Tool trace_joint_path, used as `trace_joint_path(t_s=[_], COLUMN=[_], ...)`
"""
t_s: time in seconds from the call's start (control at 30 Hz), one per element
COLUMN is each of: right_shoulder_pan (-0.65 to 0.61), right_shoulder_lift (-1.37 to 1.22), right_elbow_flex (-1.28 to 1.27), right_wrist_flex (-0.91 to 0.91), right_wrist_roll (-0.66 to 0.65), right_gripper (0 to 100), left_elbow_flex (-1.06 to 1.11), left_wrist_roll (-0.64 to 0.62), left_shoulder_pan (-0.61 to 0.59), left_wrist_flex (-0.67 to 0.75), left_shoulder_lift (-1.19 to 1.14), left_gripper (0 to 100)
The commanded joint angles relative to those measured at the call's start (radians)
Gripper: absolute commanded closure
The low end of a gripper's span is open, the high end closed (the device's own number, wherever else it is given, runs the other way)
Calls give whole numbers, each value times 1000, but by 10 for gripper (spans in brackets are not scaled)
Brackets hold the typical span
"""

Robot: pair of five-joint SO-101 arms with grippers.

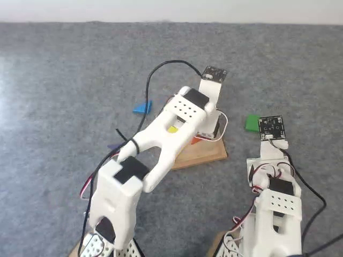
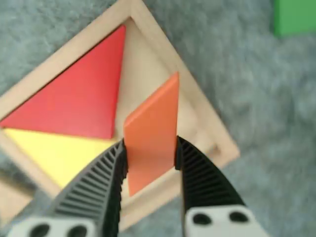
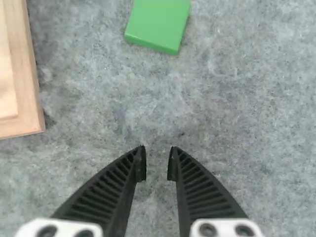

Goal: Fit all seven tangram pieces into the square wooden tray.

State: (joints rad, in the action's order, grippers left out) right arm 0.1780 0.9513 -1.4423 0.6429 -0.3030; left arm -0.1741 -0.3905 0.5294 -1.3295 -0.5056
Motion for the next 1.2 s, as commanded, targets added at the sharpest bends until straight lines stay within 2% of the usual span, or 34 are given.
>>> trace_joint_path(t_s=[0.0, 0.1, 0.3, 0.53, 0.67, 0.97, 1.17], right_shoulder_pan=[10, 10, 8, 8, 7, -19, -19], right_shoulder_lift=[25, 25, 25, 25, 25, 25, 25], right_elbow_flex=[15, 15, 14, 14, 12, 11, 11], right_wrist_flex=[-21, -21, -21, -21, -21, -21, -21], right_wrist_roll=[-2, -3, -6, -8, -8, -9, -9], right_gripper=[918, 918, 918, 918, 918, 918, 918], left_elbow_flex=[-25, -27, -58, -85, -87, -107, -117], left_wrist_roll=[-141, -189, -190, -153, -107, -106, 68], left_shoulder_pan=[6, 3, -61, -84, -78, -110, -169], left_wrist_flex=[97, 126, 129, 123, 123, 101, 51], left_shoulder_lift=[-43, -52, -55, -55, -55, -35, -21], left_gripper=[988, 988, 972, 804, 805, 805, 805])
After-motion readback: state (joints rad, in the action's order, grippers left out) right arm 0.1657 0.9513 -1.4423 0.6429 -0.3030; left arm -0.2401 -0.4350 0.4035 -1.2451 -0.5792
